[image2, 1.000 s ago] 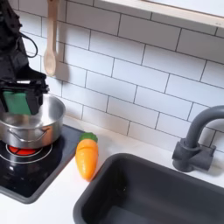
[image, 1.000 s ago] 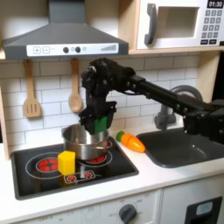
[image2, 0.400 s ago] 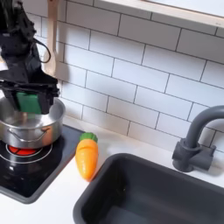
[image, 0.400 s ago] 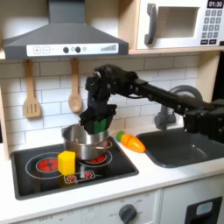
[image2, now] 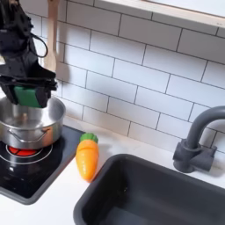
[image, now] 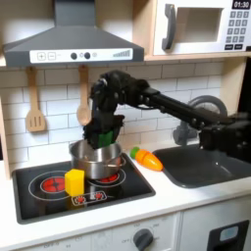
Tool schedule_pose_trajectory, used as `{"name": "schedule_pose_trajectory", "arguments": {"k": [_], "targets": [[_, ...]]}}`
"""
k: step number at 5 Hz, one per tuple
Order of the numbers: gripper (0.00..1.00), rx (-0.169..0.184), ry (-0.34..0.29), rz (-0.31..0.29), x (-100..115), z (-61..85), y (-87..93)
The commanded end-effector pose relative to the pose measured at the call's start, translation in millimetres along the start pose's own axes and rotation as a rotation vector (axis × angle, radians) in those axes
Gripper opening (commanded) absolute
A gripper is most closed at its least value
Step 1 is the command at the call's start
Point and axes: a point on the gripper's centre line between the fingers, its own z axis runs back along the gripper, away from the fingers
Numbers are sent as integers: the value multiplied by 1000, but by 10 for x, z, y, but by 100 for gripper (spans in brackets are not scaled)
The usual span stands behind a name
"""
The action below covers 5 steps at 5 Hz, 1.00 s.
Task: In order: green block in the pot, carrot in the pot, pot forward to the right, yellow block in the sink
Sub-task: 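Put the green block in the pot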
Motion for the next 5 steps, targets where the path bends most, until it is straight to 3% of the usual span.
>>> {"name": "schedule_pose_trajectory", "arguments": {"k": [1, 5], "targets": [[0, 4, 71, 18, 67, -132, 46], [0, 22, 132, 2, -17, -331, 73]]}}
